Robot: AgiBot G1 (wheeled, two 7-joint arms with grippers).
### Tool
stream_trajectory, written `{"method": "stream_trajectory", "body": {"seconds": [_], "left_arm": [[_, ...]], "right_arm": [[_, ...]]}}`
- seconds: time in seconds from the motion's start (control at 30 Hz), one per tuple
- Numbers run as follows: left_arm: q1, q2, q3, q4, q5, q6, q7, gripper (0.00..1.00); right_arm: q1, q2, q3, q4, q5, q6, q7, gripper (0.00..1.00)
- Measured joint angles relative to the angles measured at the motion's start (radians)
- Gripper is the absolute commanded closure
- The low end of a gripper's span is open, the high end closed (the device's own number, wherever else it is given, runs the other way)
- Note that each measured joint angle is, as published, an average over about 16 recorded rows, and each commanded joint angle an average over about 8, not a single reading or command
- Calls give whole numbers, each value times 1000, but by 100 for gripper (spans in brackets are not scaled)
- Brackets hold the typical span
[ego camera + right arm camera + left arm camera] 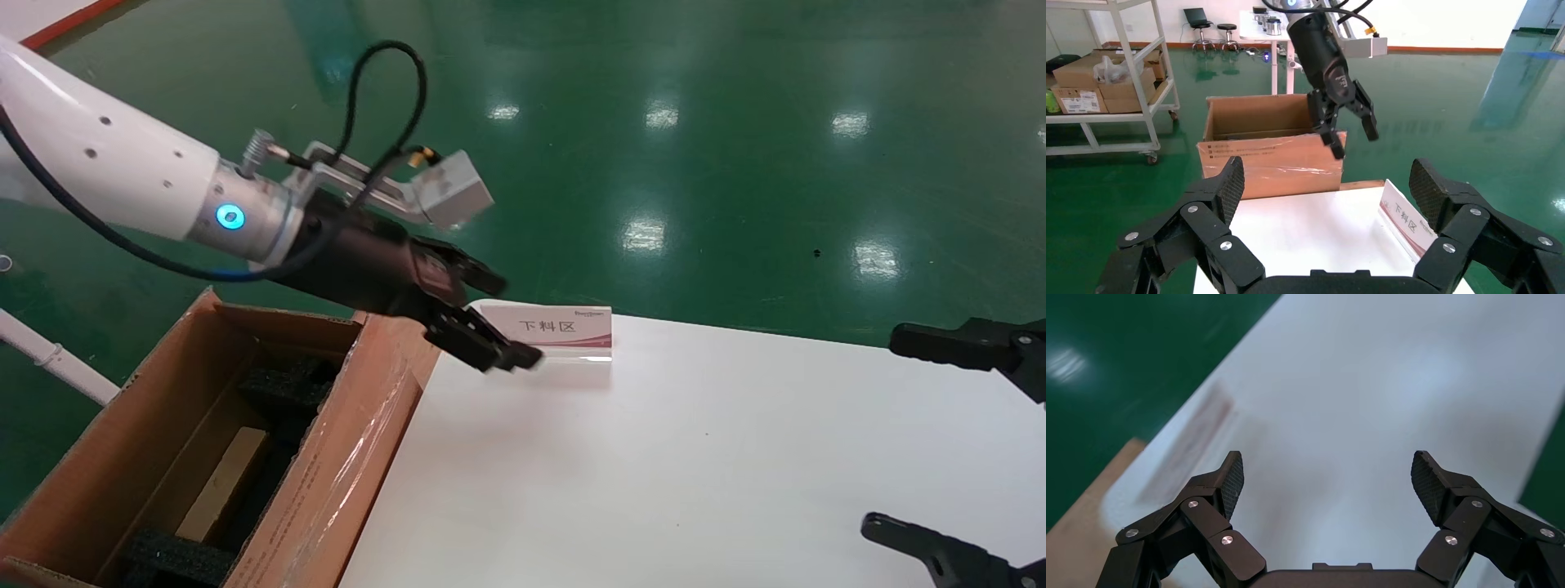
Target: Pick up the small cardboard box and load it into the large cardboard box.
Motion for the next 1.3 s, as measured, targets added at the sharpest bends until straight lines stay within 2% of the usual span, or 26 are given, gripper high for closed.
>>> {"method": "stream_trajectory", "body": {"seconds": [1.03,1.17,1.3], "left_arm": [[835,-10,-1102,-89,-181,286,448,0],[925,-11,-1220,-98,-201,317,496,0],[987,-11,-1303,-105,-214,339,530,0]], "right_arm": [[-2,-3,8,2,-5,-3,4,0],[-2,-3,9,3,-6,-3,5,0],[-3,-4,10,3,-7,-4,6,0]]}}
